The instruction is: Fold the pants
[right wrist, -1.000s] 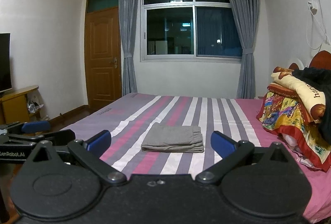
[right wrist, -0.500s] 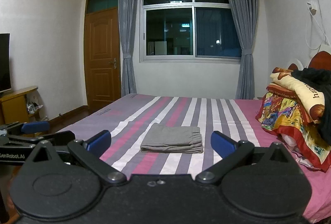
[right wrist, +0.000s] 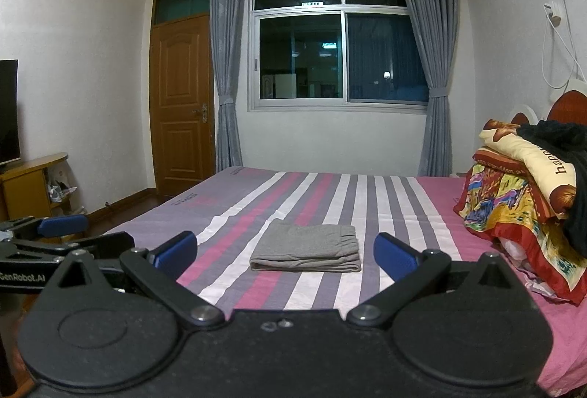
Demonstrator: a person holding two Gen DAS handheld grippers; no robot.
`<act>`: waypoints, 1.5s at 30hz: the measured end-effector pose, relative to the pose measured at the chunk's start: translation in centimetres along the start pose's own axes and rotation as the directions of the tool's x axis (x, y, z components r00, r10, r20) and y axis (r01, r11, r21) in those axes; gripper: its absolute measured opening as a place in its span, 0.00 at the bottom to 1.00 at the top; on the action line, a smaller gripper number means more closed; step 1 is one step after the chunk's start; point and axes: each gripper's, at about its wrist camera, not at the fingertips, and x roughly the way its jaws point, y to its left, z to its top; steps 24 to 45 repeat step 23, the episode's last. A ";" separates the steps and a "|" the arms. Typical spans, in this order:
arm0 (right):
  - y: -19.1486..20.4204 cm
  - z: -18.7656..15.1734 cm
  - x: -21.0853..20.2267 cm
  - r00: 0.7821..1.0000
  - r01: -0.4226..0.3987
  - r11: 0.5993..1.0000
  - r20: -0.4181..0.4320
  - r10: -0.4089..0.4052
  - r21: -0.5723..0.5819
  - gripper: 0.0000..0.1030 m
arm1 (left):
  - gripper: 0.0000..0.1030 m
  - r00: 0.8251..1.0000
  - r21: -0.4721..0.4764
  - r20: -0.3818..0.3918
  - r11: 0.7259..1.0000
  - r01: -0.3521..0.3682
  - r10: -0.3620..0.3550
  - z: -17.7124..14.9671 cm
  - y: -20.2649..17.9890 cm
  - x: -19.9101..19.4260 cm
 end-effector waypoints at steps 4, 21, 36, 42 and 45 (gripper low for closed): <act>0.0 0.0 0.0 1.000 -0.001 1.000 0.000 0.001 -0.003 1.00 | 1.00 1.000 0.002 0.002 1.000 0.001 -0.001 0.1 0.2 -0.1; 0.7 0.1 -0.3 1.000 0.005 1.000 0.000 -0.005 0.004 1.00 | 1.00 0.999 0.041 0.010 0.998 0.044 -0.044 0.3 -0.2 -0.1; 0.7 0.1 -0.3 1.000 0.003 1.000 -0.001 -0.003 0.007 1.00 | 1.00 0.999 0.042 0.020 0.998 0.036 -0.037 0.2 -0.3 -0.3; 0.7 0.1 -0.3 1.000 0.003 1.000 -0.001 -0.003 0.007 1.00 | 1.00 0.999 0.042 0.020 0.998 0.036 -0.037 0.2 -0.3 -0.3; 0.7 0.1 -0.3 1.000 0.003 1.000 -0.001 -0.003 0.007 1.00 | 1.00 0.999 0.042 0.020 0.998 0.036 -0.037 0.2 -0.3 -0.3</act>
